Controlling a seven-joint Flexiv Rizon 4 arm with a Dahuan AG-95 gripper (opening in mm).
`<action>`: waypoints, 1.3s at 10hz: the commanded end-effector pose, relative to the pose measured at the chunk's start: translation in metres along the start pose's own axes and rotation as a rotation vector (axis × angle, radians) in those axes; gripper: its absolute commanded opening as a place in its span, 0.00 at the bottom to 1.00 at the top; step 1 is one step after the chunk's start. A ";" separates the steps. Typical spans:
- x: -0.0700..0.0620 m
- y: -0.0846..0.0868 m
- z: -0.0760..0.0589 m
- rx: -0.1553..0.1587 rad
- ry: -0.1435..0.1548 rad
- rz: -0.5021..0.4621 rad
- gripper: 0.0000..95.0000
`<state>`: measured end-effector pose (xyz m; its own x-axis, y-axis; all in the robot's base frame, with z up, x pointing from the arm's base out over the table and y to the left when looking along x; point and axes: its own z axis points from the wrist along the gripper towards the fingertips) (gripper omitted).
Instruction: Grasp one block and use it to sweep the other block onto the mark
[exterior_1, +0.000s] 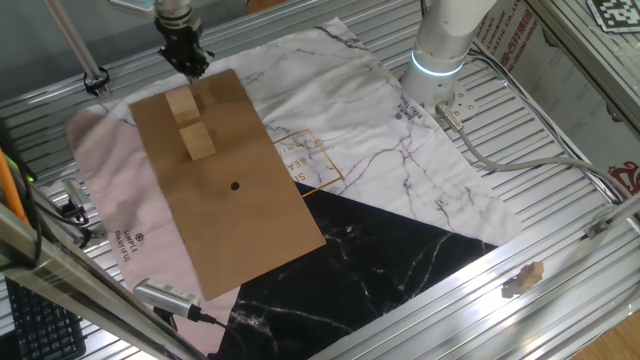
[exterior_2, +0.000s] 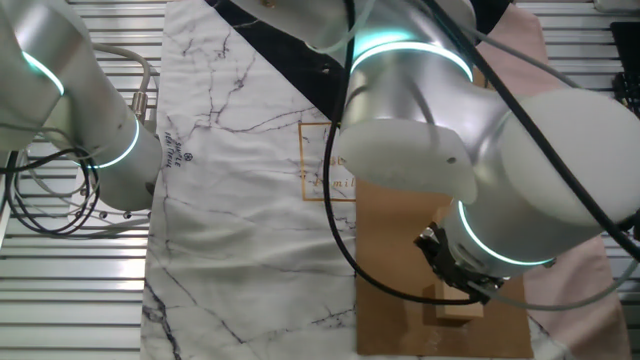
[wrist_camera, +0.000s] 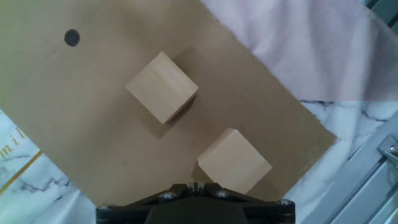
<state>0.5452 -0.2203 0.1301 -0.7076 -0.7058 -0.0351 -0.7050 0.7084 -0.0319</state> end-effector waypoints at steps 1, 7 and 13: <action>0.000 0.000 0.000 0.001 -0.004 0.004 0.00; 0.002 0.003 -0.007 -0.005 -0.007 -0.006 0.00; 0.002 0.003 -0.007 -0.008 -0.009 -0.004 0.00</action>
<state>0.5408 -0.2198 0.1372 -0.7027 -0.7080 -0.0696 -0.7088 0.7052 -0.0178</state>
